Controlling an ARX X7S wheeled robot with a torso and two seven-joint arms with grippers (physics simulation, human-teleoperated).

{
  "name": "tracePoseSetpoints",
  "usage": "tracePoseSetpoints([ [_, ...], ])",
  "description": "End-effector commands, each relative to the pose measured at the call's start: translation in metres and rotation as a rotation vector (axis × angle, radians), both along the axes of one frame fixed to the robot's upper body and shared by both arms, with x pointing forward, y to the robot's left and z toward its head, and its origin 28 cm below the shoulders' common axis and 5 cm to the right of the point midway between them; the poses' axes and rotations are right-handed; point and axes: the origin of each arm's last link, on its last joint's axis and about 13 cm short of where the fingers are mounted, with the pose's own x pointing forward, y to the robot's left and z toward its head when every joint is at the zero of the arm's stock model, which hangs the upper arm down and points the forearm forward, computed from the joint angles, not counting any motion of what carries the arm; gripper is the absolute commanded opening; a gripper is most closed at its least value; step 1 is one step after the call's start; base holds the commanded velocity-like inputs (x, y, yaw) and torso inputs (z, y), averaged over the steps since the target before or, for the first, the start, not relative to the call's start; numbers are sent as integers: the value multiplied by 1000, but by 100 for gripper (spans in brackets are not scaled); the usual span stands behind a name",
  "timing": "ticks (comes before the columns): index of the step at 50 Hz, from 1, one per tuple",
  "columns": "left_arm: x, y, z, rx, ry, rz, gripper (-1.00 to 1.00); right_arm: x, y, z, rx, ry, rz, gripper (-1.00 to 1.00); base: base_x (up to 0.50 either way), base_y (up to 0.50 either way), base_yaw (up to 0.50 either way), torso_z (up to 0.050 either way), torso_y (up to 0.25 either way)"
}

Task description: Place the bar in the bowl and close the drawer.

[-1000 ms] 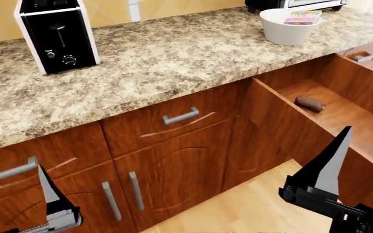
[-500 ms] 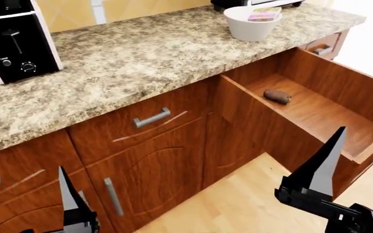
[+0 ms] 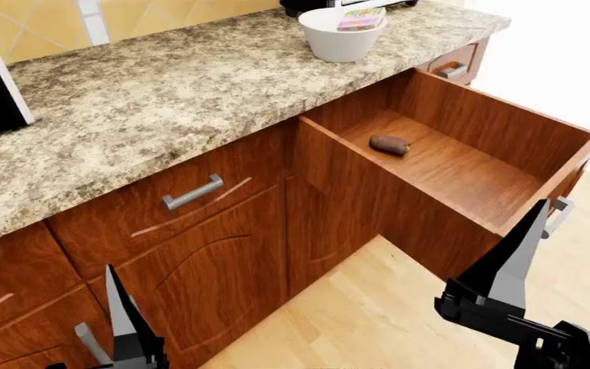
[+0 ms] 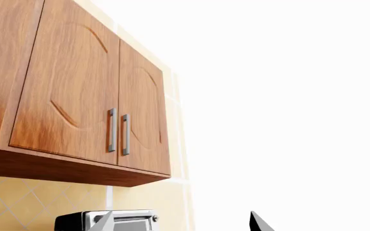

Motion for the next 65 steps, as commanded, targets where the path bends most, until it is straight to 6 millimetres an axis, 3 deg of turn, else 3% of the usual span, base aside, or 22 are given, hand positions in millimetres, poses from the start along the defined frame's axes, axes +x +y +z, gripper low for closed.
tracePoseSetpoints([
  [1, -1, -5, -5, -2, 5, 0, 100, 1, 0, 0, -2, 5, -8, 100, 0, 0, -379, 0, 0],
  [65, -3, -17, -11, 3, 16, 1, 100, 4, 0, -3, 12, 18, -9, 100, 0, 0, -484, 0, 0],
])
